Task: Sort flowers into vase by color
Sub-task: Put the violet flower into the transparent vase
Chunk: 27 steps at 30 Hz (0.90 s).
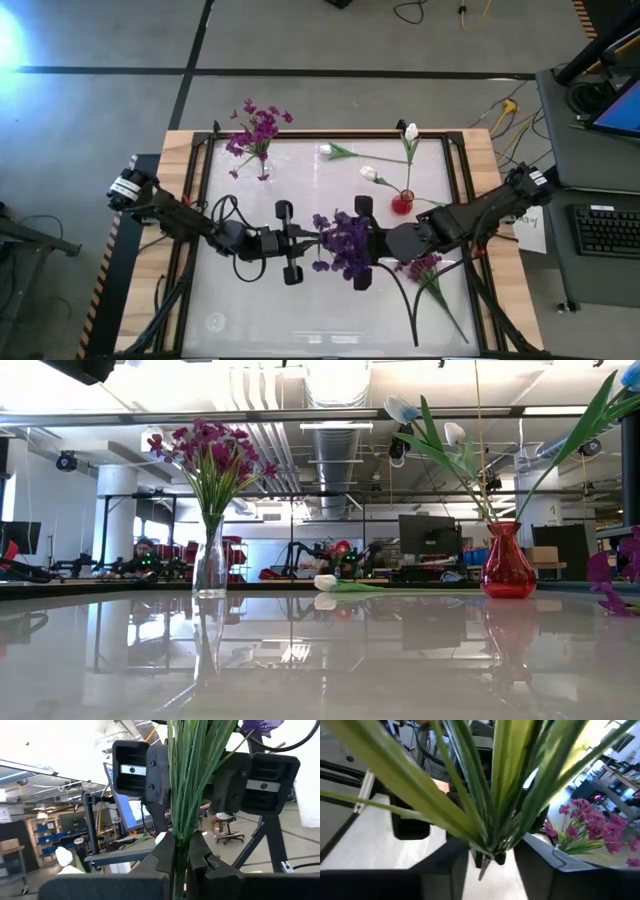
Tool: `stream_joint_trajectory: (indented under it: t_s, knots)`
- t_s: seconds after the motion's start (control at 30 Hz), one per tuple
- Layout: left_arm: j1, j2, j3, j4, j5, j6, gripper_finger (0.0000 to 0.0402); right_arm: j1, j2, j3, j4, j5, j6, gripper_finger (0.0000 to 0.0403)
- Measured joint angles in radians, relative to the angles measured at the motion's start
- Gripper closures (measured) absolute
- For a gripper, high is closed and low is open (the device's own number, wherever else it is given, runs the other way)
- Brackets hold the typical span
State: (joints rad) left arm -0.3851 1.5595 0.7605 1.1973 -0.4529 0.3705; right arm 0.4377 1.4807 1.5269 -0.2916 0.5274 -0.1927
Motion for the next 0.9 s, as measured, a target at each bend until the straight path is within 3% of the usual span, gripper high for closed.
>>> stream_joint_trajectory:
  t_s: [0.23, 0.37, 0.67, 0.9]
  knots:
    - [0.002, 0.001, -0.001, -0.003, -0.051, 0.0, 0.0397, -0.005, 0.009, 0.0, 0.007, 0.007, -0.03, 0.0353]
    - [-0.004, 0.001, -0.001, -0.011, -0.07, 0.008, 0.0364, -0.006, 0.002, 0.0, -0.016, 0.004, -0.04, 0.0386]
    - [-0.011, -0.001, -0.001, -0.019, -0.079, 0.004, 0.0247, -0.008, -0.039, 0.0, -0.208, -0.007, 0.076, 0.0388]
    - [-0.002, 0.01, 0.052, -0.039, -0.047, -0.056, 0.021, -0.02, -0.044, 0.0, -0.306, -0.005, 0.148, 0.0389]
